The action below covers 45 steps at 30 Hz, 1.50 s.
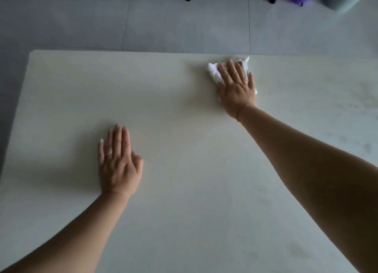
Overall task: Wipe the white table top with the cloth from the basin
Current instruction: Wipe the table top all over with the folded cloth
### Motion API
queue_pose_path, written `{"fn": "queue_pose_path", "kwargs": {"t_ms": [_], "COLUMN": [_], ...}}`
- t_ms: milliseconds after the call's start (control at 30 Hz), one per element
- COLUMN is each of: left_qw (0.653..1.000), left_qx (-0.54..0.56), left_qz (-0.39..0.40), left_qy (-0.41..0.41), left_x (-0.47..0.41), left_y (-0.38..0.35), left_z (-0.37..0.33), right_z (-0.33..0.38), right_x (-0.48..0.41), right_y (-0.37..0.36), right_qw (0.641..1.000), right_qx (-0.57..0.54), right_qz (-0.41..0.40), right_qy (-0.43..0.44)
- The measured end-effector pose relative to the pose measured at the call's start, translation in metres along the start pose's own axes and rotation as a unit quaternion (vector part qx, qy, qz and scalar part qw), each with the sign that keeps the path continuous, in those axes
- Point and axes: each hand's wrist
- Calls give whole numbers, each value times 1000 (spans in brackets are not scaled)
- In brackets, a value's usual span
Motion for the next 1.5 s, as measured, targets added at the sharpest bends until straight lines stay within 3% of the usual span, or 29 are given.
{"fn": "queue_pose_path", "kwargs": {"t_ms": [67,167,267,400,500,633,800,867,967,1100,1167,1333,1433,1500], "left_qw": [999,998,996,997,998,998,998,998,998,998,998,999,999,998], "left_qx": [2,48,89,71,61,62,67,69,66,61,59,49,52,61], "left_qz": [-23,-49,-3,16,11,1,-7,-8,-5,-8,-10,4,0,-9], "left_qy": [24,-7,-17,-8,-10,-6,-8,-6,-4,-6,-8,-9,-12,-15], "left_x": [-1,-1,8,13,13,14,13,13,13,13,12,13,13,13], "left_y": [5,6,-2,-16,-19,-18,-16,-15,-14,-15,-15,-16,-16,-17], "left_z": [-21,-83,-131,-133,-132,-132,-133,-133,-134,-135,-135,-133,-133,-133], "right_z": [-35,-70,-74,-54,-22,35,-6,-48,-112,-97,-56,41,27,-5], "right_x": [-8,-15,-22,-31,-33,-17,-29,-38,-40,-25,-3,95,105,97], "right_y": [10,21,24,19,12,-4,7,18,33,30,17,-25,-24,-17], "right_qw": [997,987,977,967,981,999,997,1000,990,968,976,999,992,995], "right_qx": [-8,-25,-29,-22,-26,-37,-17,-1,-18,-43,-53,-47,-42,-21], "right_qz": [-8,-6,-6,-16,-17,1,37,20,-14,-23,-23,6,12,-1], "right_qy": [-72,-158,-209,-252,-193,-15,72,15,-141,-247,-212,28,121,98]}}
Point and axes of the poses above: each hand's wrist, its own x-axis away from the middle knuckle, its own y-axis out of the back of the hand, z = x × y, and after that the axes turned 7 degrees about -y, right-handed
